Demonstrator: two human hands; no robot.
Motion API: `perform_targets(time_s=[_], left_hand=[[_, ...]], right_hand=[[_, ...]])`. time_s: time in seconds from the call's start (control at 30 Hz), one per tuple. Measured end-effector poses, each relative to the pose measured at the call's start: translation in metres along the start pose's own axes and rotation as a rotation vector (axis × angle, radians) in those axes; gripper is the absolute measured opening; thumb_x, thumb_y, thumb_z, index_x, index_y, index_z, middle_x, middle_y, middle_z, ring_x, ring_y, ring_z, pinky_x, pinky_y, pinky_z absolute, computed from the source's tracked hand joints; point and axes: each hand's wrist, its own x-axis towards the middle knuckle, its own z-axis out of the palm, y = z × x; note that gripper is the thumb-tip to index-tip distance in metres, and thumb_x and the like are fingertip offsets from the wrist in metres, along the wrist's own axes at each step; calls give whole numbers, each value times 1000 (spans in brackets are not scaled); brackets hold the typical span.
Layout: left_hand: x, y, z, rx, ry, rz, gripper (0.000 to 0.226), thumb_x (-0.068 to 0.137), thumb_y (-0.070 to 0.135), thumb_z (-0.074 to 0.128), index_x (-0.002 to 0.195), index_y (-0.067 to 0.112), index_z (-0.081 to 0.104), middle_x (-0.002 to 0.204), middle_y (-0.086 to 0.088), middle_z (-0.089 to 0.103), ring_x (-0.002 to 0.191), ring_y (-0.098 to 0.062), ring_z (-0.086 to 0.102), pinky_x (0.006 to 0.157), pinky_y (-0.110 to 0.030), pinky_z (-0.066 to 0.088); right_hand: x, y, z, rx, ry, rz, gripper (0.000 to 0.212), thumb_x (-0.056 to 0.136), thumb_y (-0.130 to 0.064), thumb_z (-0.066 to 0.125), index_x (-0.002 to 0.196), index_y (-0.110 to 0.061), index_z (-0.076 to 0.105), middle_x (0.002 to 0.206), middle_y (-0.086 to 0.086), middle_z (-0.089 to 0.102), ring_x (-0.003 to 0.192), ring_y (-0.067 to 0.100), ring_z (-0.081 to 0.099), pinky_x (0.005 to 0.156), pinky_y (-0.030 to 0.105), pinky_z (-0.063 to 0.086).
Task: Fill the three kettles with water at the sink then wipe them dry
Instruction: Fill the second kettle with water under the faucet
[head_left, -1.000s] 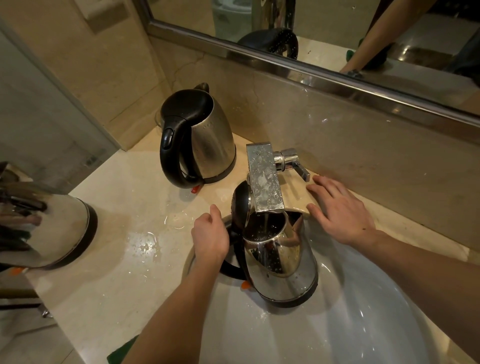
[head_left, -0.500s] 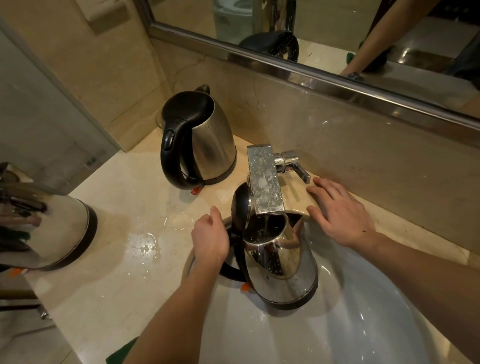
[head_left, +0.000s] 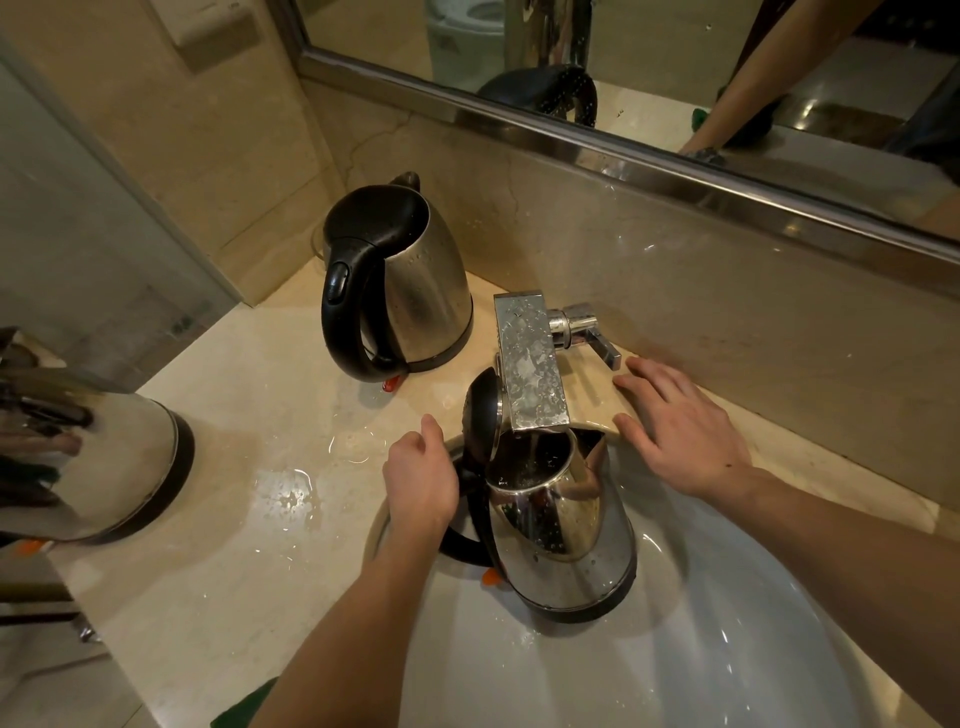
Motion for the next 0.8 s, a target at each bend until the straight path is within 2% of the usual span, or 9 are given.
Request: perform_targets(time_s=[0.8], left_hand=[[0,0,0,-7,1,-3,50,106,37,31,68,7,43,65,-7,40,60,-17,41,60,-32,37]], right_hand=[[1,0,1,-5,-11,1,68,91,-61,14,144,-27,39,154,-4,32,143,17,24,113,40,32]])
